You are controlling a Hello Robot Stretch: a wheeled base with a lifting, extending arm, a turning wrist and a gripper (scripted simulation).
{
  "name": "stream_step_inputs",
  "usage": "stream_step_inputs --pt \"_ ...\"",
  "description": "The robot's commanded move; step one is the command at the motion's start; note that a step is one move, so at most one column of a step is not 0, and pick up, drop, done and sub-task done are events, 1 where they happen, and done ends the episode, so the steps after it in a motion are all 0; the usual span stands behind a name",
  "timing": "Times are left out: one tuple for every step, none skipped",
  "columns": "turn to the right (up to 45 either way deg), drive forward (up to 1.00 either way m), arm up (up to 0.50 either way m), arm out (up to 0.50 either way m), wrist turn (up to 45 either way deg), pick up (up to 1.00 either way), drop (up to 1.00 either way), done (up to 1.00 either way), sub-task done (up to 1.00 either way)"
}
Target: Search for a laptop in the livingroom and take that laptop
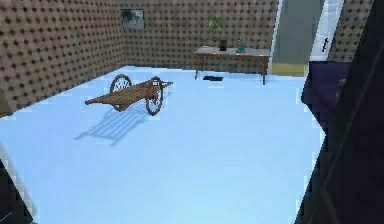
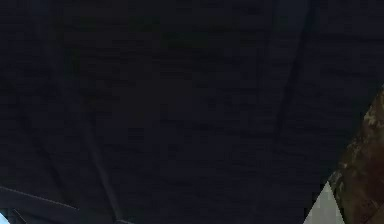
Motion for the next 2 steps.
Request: stream_step_inputs --pt "9.0 0.0 0.0 0.0 0.0 0.0 0.0 0.0 0.0" --pt "0.0 1.0 0.0 0.0 0.0 0.0 0.0 0.0 0.0"
